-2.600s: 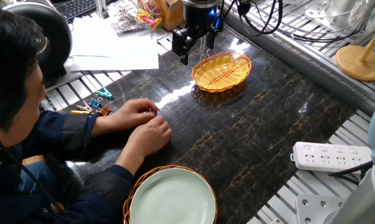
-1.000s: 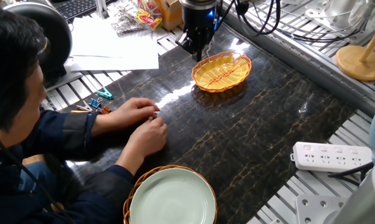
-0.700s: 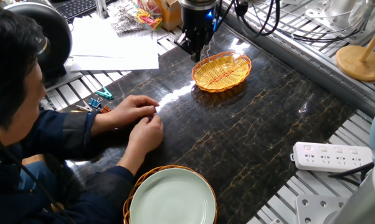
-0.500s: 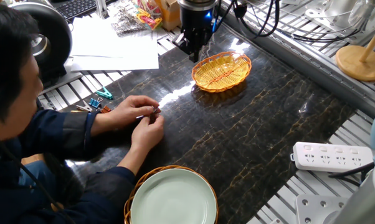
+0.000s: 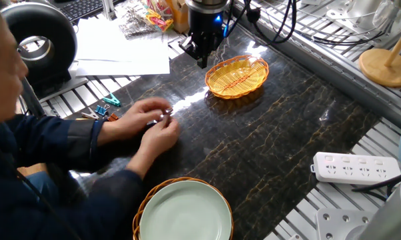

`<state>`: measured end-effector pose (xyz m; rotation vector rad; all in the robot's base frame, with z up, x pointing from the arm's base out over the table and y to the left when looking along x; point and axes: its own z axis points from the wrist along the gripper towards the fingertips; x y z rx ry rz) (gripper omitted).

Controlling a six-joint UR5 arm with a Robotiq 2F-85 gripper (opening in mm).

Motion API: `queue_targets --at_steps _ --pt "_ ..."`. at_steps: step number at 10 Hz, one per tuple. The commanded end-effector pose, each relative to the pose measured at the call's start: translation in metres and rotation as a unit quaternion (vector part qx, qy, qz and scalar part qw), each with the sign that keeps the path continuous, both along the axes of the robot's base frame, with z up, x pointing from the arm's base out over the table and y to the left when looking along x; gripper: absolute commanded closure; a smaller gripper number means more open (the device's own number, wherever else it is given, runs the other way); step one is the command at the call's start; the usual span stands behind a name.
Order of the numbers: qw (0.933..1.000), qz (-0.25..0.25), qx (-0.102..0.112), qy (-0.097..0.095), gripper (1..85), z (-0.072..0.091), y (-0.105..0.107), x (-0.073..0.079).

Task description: Use a clamp

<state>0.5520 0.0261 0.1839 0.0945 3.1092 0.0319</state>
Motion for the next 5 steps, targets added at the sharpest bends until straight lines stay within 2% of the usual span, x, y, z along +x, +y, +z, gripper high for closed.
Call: queue_targets --at_steps 1,2,3,4,5 --pt "0.9999 0.012 0.000 -0.008 26.0 -0.006 0.009 -0.008" --pt "0.9988 0.009 -0.006 -0.047 24.0 -0.013 0.014 0.006" --pt "0.9978 0.017 -0.021 -0.060 24.0 -0.014 0.011 0.011" --pt "0.9982 0.021 -0.010 -0.056 24.3 -0.012 0.018 0.009" --pt "0.9985 0.019 -0.008 -0.051 25.7 -0.013 0.019 0.007"
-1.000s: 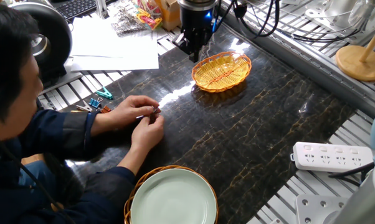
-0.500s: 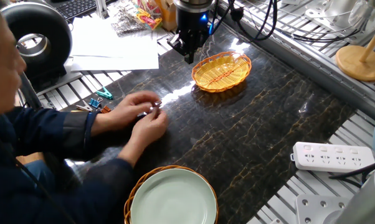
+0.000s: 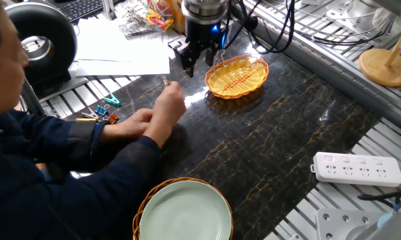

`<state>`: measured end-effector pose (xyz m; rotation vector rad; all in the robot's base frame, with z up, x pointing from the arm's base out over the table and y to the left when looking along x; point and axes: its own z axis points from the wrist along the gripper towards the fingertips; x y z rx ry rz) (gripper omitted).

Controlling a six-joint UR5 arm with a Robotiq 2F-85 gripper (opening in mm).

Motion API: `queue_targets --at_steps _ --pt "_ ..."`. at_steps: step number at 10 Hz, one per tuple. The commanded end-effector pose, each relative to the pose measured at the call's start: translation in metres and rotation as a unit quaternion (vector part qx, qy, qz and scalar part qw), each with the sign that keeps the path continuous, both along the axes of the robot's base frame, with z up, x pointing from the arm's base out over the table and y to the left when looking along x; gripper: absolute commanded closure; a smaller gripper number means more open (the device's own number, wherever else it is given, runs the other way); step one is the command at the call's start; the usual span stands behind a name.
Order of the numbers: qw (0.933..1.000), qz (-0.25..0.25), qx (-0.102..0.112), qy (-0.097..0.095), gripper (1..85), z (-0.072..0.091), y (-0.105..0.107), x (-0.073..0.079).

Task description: Use a clamp

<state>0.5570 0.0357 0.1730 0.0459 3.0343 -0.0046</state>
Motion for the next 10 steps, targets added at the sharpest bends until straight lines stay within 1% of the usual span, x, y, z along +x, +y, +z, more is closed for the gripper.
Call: queue_targets --at_steps 1,3,4,5,6,7,9,10 --pt "0.9999 0.008 0.003 -0.012 26.3 -0.004 0.009 0.002" --pt "0.9998 0.012 0.005 -0.017 27.3 -0.003 0.013 0.012" --pt "0.9998 0.003 0.007 -0.017 30.0 -0.004 0.015 0.014" --pt "0.9995 -0.009 0.016 -0.026 35.7 -0.008 0.019 0.019" --pt "0.9991 -0.016 0.024 -0.030 35.7 -0.011 0.024 0.024" --pt "0.9988 -0.019 0.025 -0.038 35.7 -0.012 0.028 0.034" --pt "0.9988 -0.008 0.032 -0.037 35.7 -0.012 0.039 0.048" --pt "0.9989 0.003 0.031 -0.036 35.7 -0.014 0.034 0.048"
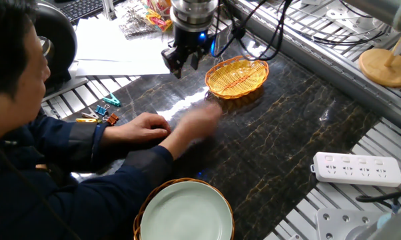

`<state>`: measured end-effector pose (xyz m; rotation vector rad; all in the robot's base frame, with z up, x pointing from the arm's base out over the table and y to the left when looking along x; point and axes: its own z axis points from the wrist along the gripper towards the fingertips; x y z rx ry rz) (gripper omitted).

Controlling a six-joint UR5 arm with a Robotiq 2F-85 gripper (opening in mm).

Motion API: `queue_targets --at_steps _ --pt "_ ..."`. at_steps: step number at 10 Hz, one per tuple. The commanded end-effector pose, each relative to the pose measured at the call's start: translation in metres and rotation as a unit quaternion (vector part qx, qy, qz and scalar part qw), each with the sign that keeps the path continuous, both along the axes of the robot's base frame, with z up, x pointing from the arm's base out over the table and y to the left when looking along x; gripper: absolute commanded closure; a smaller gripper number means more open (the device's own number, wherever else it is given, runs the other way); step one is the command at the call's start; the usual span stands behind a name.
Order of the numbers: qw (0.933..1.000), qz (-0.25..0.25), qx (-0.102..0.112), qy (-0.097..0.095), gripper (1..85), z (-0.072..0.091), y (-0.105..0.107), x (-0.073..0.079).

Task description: Use a clamp

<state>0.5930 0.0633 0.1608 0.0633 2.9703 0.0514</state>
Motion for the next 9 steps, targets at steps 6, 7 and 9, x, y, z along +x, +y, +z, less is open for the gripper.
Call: queue_targets --at_steps 6,7,9 --pt "0.9960 0.089 0.004 0.004 38.3 -0.018 -0.024 0.008" --pt "0.9965 0.084 0.006 0.003 38.3 -0.018 -0.023 0.009" --pt "0.9971 0.075 0.014 0.000 38.3 -0.018 -0.019 0.011"
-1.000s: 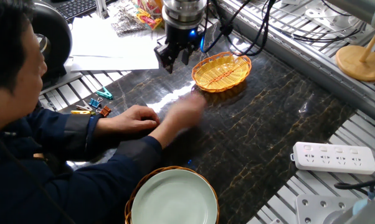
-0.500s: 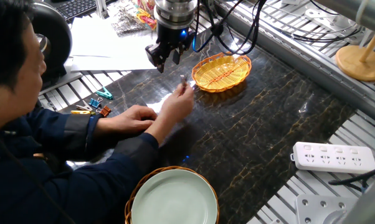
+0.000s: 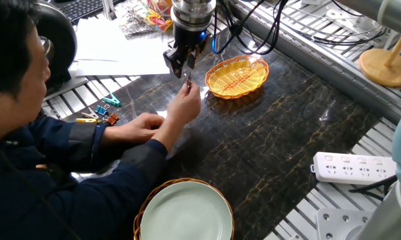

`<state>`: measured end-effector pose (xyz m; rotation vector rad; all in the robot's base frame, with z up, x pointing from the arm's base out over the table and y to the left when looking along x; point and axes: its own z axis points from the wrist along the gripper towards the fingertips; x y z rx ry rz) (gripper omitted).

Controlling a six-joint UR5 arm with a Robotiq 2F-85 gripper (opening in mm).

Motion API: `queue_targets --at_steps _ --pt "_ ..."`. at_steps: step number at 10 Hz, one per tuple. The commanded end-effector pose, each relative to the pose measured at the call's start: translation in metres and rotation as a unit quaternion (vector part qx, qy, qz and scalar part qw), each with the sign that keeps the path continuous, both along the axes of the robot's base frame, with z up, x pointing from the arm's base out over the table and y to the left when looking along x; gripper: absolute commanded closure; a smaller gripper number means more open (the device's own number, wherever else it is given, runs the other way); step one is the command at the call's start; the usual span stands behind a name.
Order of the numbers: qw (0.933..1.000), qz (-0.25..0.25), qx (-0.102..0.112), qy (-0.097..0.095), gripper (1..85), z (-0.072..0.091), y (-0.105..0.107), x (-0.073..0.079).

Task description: Use a clamp

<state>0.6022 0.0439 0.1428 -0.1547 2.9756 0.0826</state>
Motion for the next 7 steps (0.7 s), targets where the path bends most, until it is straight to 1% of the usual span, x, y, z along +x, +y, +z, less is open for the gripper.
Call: queue_targets --at_steps 1,2,4,6,7 --pt "0.9999 0.002 0.010 -0.003 38.3 0.0001 0.0001 0.0023" --pt "0.9999 -0.002 0.010 -0.004 38.7 0.0000 0.0003 0.0028" --pt "0.9999 -0.013 0.005 -0.001 45.7 0.0010 -0.0019 0.0036" --pt "0.9998 -0.019 0.004 0.002 49.7 0.0014 -0.0022 0.0032" --pt "0.9998 -0.022 0.003 0.004 53.0 0.0019 -0.0025 0.0032"
